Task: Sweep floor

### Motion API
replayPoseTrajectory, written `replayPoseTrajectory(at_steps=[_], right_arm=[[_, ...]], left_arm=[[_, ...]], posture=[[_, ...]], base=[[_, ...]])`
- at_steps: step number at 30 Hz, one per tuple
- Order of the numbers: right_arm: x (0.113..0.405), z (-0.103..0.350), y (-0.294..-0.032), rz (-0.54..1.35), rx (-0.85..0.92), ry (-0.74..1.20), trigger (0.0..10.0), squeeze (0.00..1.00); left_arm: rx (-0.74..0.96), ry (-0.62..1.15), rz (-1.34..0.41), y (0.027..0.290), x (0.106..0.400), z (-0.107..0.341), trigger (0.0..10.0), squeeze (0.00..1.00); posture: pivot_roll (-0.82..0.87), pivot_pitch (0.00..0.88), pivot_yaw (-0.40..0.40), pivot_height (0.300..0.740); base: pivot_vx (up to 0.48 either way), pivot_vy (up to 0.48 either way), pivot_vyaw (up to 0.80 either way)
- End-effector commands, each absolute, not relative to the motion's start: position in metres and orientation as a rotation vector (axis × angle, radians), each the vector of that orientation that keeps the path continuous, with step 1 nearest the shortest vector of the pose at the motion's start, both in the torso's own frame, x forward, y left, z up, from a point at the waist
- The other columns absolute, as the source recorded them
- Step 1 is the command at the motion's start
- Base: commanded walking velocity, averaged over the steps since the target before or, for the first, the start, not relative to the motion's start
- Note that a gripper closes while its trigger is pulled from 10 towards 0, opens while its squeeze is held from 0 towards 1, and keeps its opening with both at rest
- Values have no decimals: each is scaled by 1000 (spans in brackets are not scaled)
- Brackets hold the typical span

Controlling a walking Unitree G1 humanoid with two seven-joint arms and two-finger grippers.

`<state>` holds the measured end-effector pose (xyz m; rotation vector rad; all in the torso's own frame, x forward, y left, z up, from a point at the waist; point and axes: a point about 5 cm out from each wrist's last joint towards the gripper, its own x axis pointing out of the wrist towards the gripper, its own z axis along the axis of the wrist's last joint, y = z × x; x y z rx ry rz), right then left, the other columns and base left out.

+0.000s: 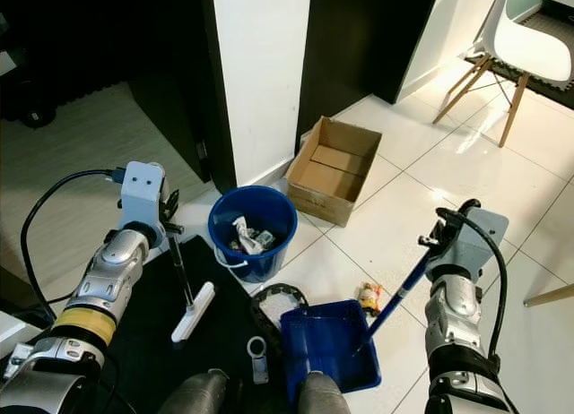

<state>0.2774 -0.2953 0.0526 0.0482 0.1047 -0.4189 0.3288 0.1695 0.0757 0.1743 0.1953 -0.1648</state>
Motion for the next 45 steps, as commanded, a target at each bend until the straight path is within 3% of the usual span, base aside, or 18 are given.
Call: replayPoseTrajectory(at_steps=[1,25,45], right_arm=[[278,63,-304,-449,48,64,10000,0],[298,111,-343,-500,-33,-13,10000,0],[313,106,-318,-432,-24,-10,10000,0]], left_arm=[[189,159,-181,165,333,83,10000,0],[204,140,-26,196,342,95,10000,0],[186,145,2,197,345,97,10000,0]], posture=[[2,25,23,740],[8,42,10,740],[5,45,13,740]], base=[[0,-480,0],[0,-60,0],[0,-245,0]])
